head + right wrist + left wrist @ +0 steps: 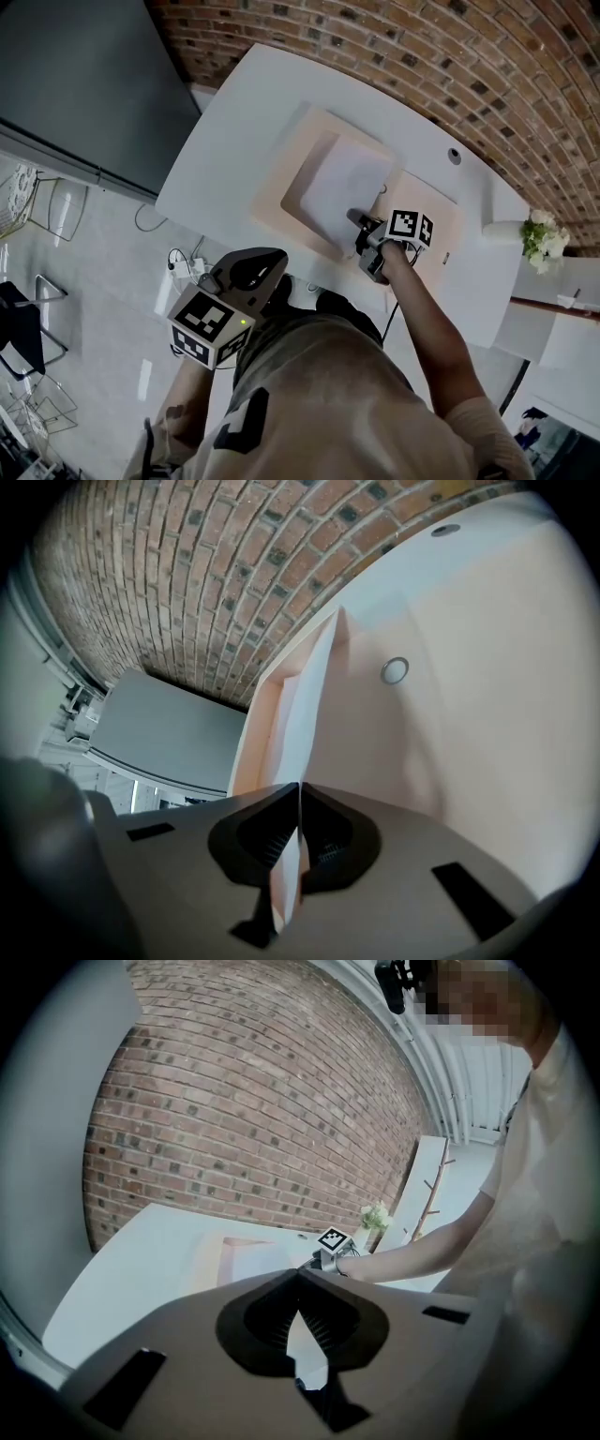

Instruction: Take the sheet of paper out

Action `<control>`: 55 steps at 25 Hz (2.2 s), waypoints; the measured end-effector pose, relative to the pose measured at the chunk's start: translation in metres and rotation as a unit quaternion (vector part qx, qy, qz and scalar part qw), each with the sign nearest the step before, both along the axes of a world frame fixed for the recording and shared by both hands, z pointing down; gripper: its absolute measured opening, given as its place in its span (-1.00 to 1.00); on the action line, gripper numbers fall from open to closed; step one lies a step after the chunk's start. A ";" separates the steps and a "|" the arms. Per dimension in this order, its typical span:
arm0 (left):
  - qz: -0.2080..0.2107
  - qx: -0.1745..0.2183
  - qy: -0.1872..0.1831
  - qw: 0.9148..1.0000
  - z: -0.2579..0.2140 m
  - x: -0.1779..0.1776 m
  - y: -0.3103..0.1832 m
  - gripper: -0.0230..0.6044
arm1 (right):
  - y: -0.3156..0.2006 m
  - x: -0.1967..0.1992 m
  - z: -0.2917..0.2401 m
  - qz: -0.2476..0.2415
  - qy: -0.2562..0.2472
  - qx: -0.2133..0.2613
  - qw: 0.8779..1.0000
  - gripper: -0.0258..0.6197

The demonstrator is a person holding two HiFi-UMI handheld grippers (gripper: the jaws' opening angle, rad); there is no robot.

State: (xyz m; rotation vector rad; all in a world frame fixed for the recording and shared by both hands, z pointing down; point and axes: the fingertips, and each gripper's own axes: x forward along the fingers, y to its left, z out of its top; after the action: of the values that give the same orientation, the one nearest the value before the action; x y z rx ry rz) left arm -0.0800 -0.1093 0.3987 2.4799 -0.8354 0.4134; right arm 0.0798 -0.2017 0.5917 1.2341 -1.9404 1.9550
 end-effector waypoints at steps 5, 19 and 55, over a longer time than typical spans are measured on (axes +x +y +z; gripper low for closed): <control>0.023 -0.002 0.006 1.000 0.003 -0.001 0.004 -0.88 | 0.010 0.011 -0.007 0.011 0.013 0.010 1.000 -0.84; 0.048 -0.005 0.027 0.998 0.002 -0.008 0.009 -0.88 | 0.032 0.030 -0.017 0.001 0.090 0.035 0.995 -0.84; 0.094 0.035 -0.018 0.995 -0.034 0.094 0.074 -0.88 | 0.111 0.110 -0.076 -0.016 0.077 0.134 0.988 -0.84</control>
State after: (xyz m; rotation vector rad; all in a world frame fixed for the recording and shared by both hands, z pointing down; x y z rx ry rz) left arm 0.0143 -0.0349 0.3651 2.6345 -0.6433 0.5020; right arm 0.1902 -0.0910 0.5158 1.3614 -2.1792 1.5690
